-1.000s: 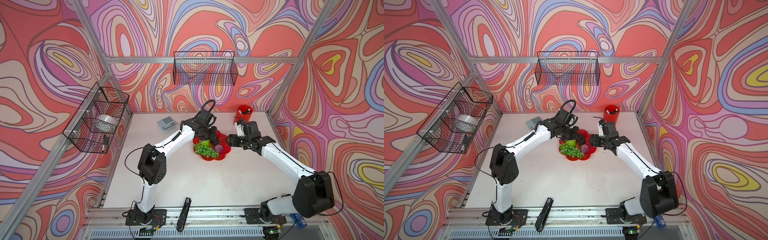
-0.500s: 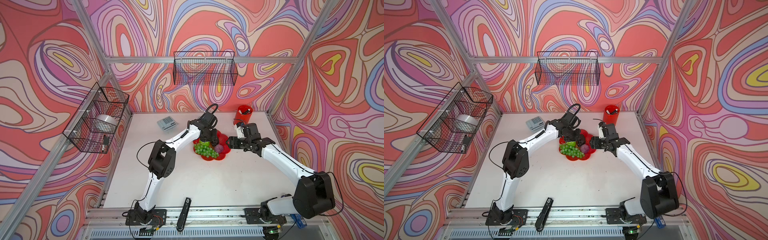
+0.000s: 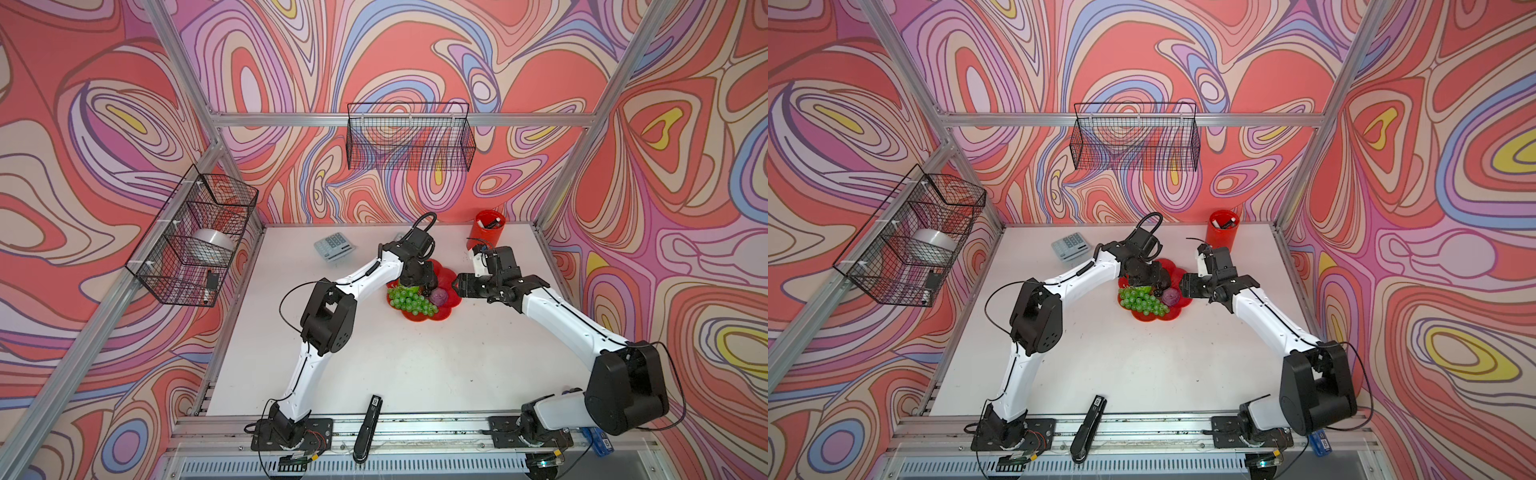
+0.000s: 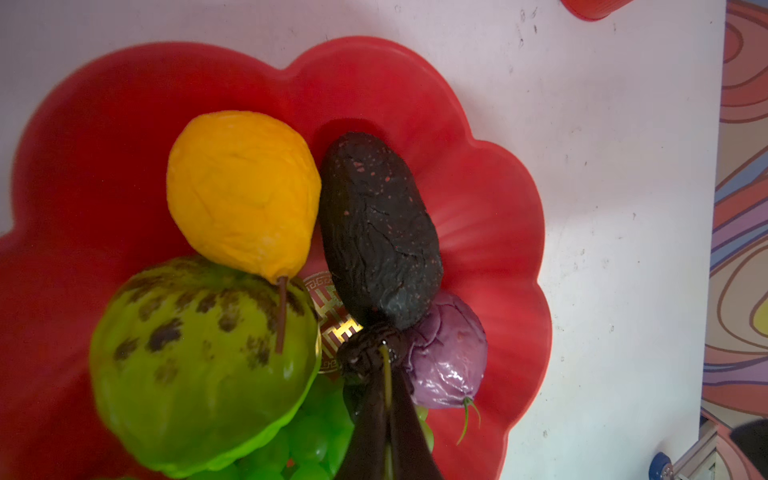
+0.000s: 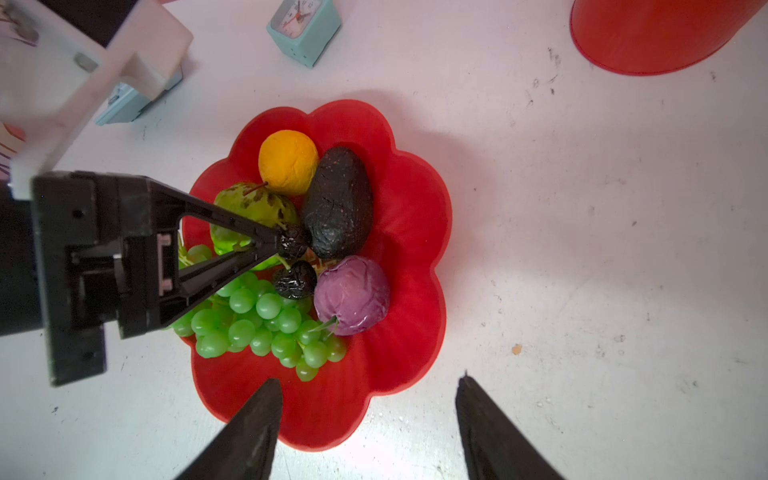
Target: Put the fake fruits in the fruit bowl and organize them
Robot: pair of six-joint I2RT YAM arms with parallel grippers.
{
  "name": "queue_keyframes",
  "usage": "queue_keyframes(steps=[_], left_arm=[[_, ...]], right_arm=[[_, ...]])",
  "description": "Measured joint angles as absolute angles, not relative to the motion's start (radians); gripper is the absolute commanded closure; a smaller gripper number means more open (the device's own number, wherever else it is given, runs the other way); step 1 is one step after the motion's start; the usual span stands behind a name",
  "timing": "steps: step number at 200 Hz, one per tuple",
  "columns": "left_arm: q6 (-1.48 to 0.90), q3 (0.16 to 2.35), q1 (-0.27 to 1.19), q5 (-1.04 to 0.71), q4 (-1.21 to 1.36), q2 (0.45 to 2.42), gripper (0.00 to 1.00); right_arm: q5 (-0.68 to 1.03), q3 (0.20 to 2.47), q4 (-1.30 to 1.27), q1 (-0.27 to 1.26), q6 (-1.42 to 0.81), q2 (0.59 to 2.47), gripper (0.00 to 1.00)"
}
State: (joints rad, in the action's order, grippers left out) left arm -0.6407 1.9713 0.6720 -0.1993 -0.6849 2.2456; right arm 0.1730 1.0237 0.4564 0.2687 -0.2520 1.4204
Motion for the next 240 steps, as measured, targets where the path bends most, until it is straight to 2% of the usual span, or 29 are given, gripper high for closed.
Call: queue_keyframes(steps=[29, 77, 88, 112, 132, 133, 139, 142, 174, 199, 240], left_arm=[[-0.64, 1.971, 0.672, -0.205, -0.685, 2.245, 0.79], [-0.636, 1.97, 0.672, -0.2, -0.706, 2.177, 0.56], [-0.629, 1.964, 0.672, -0.198, -0.716, 2.135, 0.49], [-0.6, 1.891, 0.671, -0.182, -0.72, 1.978, 0.23], [-0.573, 1.772, 0.662, -0.167, -0.722, 1.81, 0.13], [-0.571, 1.762, 0.661, -0.167, -0.722, 1.797, 0.13], [-0.564, 1.723, 0.654, -0.163, -0.722, 1.75, 0.11], [-0.561, 1.707, 0.651, -0.163, -0.722, 1.731, 0.1], [-0.521, 1.503, 0.559, -0.143, -0.725, 1.558, 0.07], [-0.479, 1.348, 0.43, -0.129, -0.715, 1.479, 0.06], [-0.379, 1.021, 0.212, -0.03, -0.527, 1.291, 0.05]], right_arm=[[0.173, 1.024, 0.456, 0.269, -0.252, 1.422, 0.31], [0.172, 1.03, 0.465, 0.269, -0.252, 1.414, 0.31], [0.172, 1.031, 0.473, 0.269, -0.252, 1.4, 0.3], [0.158, 1.031, 0.501, 0.269, -0.251, 1.337, 0.27], [0.131, 1.032, 0.529, 0.269, -0.244, 1.263, 0.18], [0.129, 1.032, 0.532, 0.269, -0.243, 1.258, 0.12], [0.118, 1.036, 0.54, 0.269, -0.241, 1.24, 0.02], [0.113, 1.04, 0.546, 0.268, -0.239, 1.23, 0.02], [0.036, 1.132, 0.587, 0.268, -0.206, 1.207, 0.02], [-0.034, 1.174, 0.534, 0.265, -0.138, 1.215, 0.02], [-0.121, 0.915, 0.22, 0.201, 0.01, 1.142, 0.02]])
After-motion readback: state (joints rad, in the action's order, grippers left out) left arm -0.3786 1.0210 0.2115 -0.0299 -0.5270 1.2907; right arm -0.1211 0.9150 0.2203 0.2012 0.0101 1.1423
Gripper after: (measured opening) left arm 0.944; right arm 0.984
